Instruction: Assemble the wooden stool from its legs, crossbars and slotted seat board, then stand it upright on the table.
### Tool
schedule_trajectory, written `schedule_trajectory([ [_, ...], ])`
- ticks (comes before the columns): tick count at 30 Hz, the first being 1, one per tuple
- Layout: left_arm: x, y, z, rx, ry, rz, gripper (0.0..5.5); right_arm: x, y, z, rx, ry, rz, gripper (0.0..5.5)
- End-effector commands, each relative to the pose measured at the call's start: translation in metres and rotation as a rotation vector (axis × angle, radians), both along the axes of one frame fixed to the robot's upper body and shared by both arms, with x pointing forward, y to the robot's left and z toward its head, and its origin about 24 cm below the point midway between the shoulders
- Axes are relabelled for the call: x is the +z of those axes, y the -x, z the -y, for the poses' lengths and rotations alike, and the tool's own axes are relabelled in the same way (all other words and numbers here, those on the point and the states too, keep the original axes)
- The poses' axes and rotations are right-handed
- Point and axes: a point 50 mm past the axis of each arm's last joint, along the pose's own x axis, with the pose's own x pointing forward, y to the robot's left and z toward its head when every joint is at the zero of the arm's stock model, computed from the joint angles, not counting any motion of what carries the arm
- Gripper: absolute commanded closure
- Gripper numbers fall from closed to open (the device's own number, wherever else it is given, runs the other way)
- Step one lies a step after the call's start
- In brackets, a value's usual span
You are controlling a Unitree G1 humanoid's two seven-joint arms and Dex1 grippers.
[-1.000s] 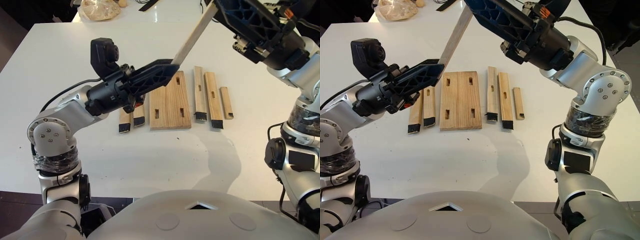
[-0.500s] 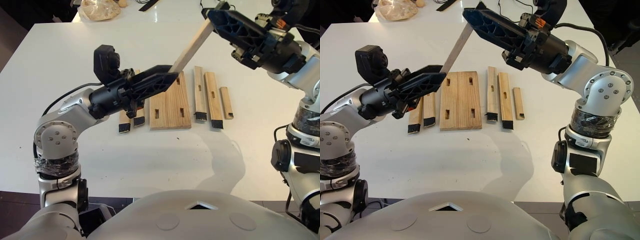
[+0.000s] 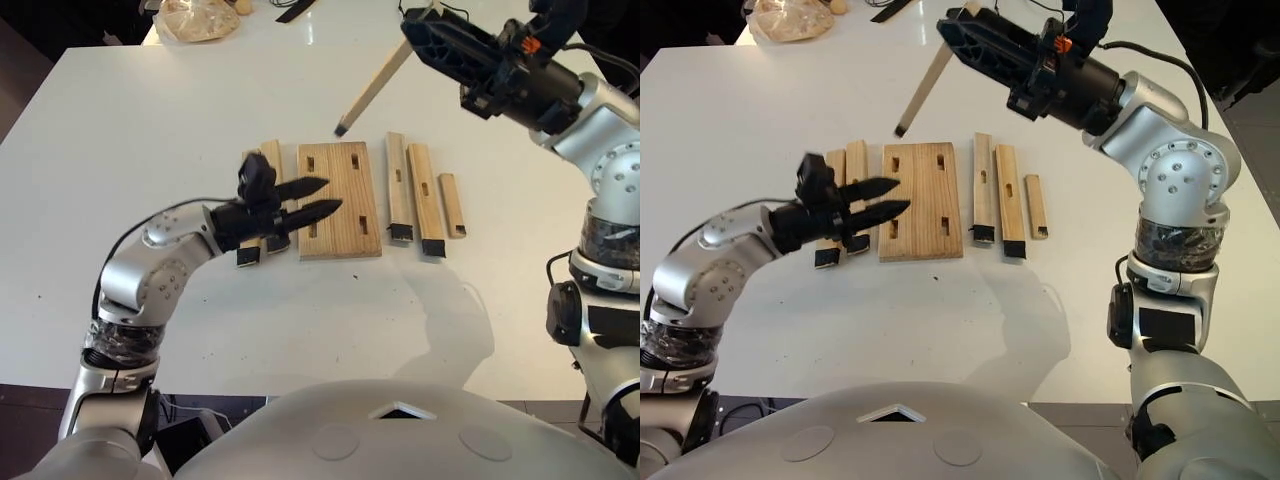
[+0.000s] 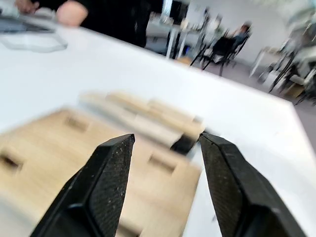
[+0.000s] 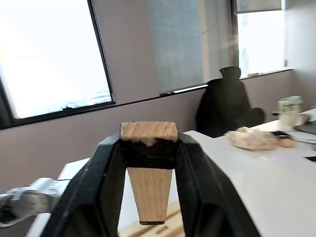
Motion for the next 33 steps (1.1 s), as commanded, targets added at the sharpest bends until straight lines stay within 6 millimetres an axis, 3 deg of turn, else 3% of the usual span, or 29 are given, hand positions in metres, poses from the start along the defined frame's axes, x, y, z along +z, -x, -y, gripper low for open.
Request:
schedule_trajectory([
  [1,-0.001,-0.006,-0.006,0.142,0.042,0.060,3.05,-0.015,-0.018,0.024,-0.101,0.254,0.131,4.17],
  [5,0.009,-0.026,0.003,0.451,0.166,0.140,3.05,-0.044,-0.021,0.046,-0.018,0.563,0.229,4.17],
  [8,0.016,-0.046,0.020,0.656,0.192,0.186,3.05,-0.051,-0.021,0.057,0.058,0.616,0.213,4.17],
  [13,0.050,-0.082,0.064,0.884,0.339,0.216,3.05,-0.055,-0.023,0.066,0.179,0.650,0.171,4.17],
  [15,0.050,-0.094,0.078,0.927,0.339,0.182,3.05,-0.060,-0.023,0.068,0.212,0.669,0.153,4.17],
  [19,0.038,-0.110,0.104,0.934,0.180,0.207,3.05,-0.069,-0.030,0.064,0.226,0.677,0.129,4.17],
  [23,0.030,-0.114,0.105,0.964,0.208,0.113,3.05,-0.081,-0.031,0.066,0.226,0.688,0.107,4.17],
  [33,0.031,-0.112,0.116,0.887,0.209,0.130,3.05,-0.086,-0.032,0.070,0.237,0.667,0.081,4.17],
])
